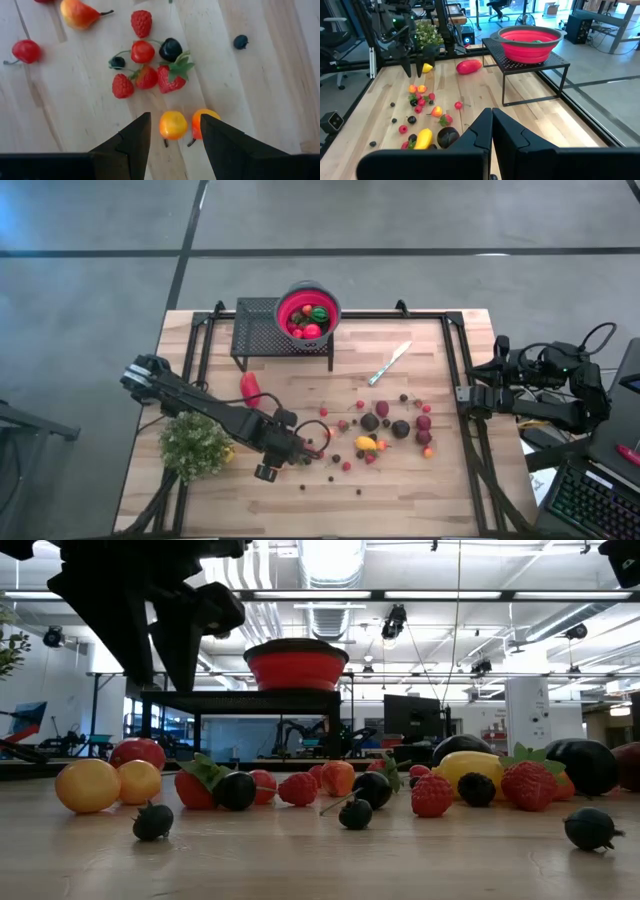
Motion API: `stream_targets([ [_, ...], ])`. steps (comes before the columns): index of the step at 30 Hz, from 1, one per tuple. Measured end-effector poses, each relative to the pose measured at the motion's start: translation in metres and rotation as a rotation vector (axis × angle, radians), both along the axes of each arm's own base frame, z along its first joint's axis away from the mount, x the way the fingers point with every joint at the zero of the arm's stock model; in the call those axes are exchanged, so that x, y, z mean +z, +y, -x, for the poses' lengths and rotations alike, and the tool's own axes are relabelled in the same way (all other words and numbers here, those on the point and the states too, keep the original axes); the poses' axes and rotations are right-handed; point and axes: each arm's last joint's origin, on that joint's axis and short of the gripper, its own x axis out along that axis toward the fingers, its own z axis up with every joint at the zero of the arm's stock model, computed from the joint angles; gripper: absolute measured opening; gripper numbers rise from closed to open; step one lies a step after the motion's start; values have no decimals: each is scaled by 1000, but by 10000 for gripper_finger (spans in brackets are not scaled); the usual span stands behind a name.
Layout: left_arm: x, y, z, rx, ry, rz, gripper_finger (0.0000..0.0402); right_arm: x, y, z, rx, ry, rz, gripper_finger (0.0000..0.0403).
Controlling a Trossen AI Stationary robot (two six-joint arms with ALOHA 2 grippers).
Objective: Pick & Place Fruit
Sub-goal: Put the orange pear into the red gray strainer bowl on the shelf
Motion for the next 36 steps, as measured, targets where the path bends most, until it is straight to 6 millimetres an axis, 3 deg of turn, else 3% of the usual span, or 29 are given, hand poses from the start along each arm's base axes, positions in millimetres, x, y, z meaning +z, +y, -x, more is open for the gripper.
stream_targets([
  [13,0,1,-1,71,1,22,178,0,0,0,0,0,-1,8],
  [19,0,1,0,90,4,31,222,0,0,0,0,0,0,8],
  [23,0,0,0,34,0,13,248,0,0,0,0,0,-1,8],
  [36,0,-11,5,-46,7,23,248,0,0,0,0,0,-1,8],
])
